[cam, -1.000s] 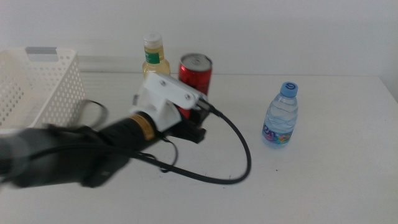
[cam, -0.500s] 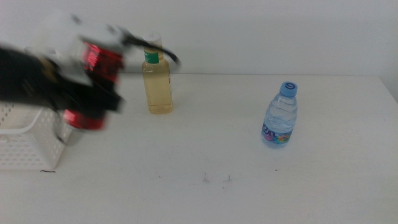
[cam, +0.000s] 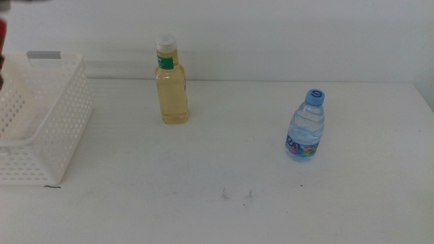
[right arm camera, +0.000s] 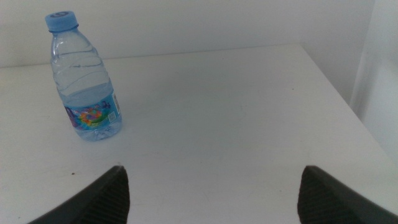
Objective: Use arms to grab the bottles and put them into the dustbin to the left of the table.
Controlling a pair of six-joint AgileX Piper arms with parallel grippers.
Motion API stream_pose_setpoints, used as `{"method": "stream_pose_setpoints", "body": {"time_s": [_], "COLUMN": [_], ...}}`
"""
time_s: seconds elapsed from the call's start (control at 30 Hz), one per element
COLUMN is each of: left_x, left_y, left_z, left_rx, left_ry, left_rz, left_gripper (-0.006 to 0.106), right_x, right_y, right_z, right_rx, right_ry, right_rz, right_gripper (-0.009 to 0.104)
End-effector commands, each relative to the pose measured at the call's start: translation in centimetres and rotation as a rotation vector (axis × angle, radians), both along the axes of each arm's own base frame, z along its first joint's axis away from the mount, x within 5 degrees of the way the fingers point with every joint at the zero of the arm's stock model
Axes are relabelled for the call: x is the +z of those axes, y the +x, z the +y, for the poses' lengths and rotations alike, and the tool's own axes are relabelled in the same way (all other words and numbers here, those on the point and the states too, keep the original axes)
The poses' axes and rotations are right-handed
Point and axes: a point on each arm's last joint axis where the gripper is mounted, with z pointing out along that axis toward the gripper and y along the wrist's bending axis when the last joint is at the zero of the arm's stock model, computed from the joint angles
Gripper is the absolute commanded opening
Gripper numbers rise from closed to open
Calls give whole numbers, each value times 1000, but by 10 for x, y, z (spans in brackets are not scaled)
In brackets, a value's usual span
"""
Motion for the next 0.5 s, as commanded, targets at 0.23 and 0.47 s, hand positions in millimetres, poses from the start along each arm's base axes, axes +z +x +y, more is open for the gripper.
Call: {"method": "stream_pose_setpoints", "body": {"time_s": [0.23,0.47], "left_x": [-70,-96], "left_y": [48,64], "left_z": [33,39], "left_rx": [31,37], "left_ry": [-5,1], "left_rz": [24,9], "left_gripper": [-2,0], "right_x": [0,0], "right_y": [0,0], "right_z": [-1,-1], "right_rx": [-7,-7], "right_ry": [-10,-10], "right_rz": [-13,-13], "right_gripper": [90,90]}}
